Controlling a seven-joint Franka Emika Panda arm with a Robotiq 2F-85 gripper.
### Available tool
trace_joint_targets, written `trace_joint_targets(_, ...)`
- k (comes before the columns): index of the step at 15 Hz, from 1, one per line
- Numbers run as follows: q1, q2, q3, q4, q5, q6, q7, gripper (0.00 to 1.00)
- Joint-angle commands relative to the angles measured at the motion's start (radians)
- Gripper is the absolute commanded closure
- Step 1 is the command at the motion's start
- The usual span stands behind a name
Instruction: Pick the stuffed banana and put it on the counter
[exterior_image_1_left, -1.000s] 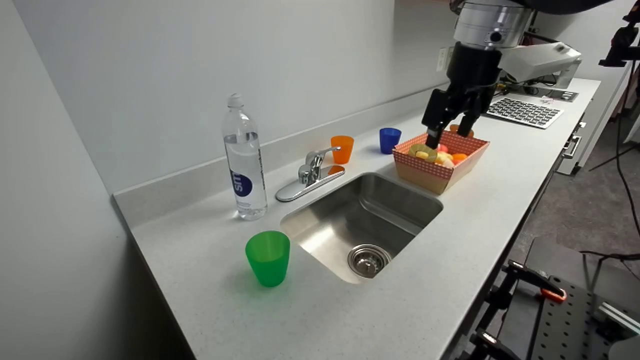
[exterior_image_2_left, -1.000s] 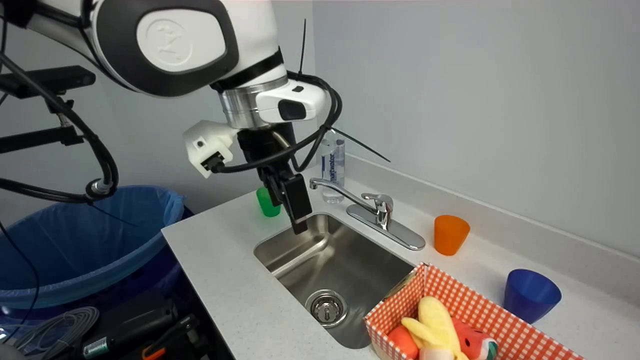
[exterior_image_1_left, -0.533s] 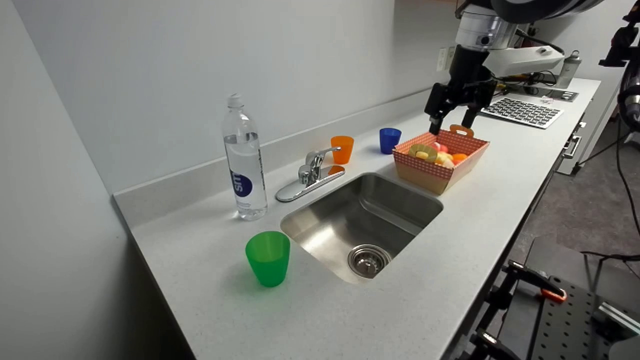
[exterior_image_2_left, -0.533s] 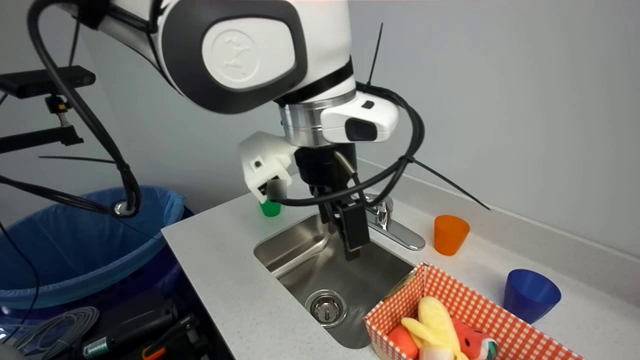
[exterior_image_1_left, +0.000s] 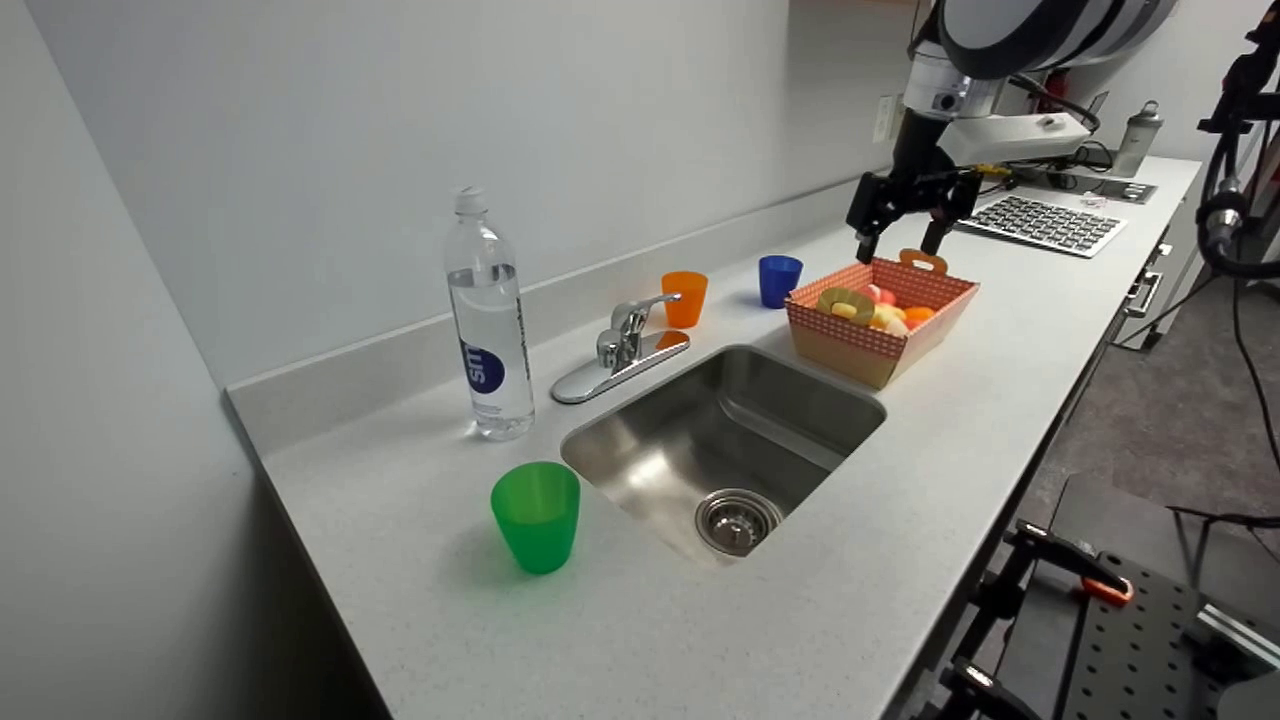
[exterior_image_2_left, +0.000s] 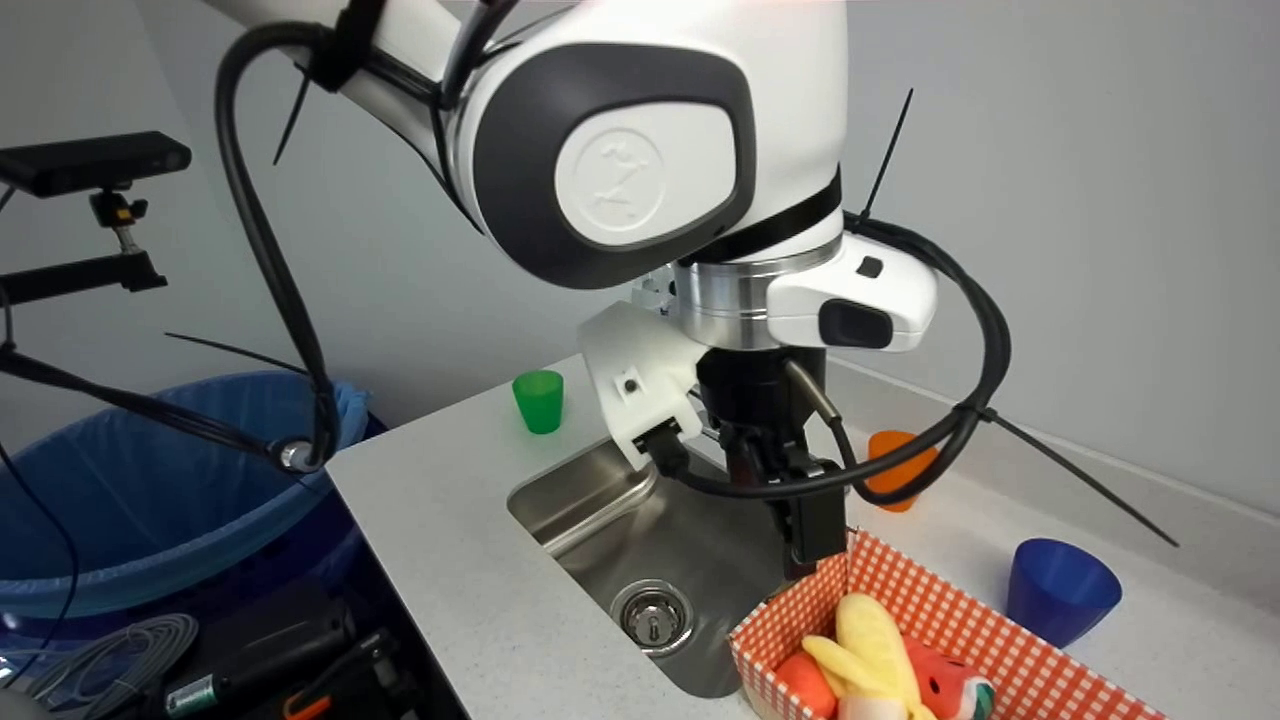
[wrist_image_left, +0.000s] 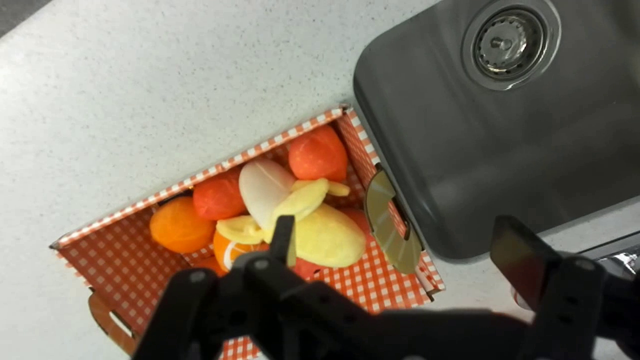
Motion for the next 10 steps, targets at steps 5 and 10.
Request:
trace_joint_targets(5, 0.009, -0.017, 0.001, -0.023, -0.009, 0.021, 0.003, 0.00)
trace_joint_targets(10, 0.006, 0.073, 0.012, 0.036, -0.008, 0.051, 0.082, 0.00)
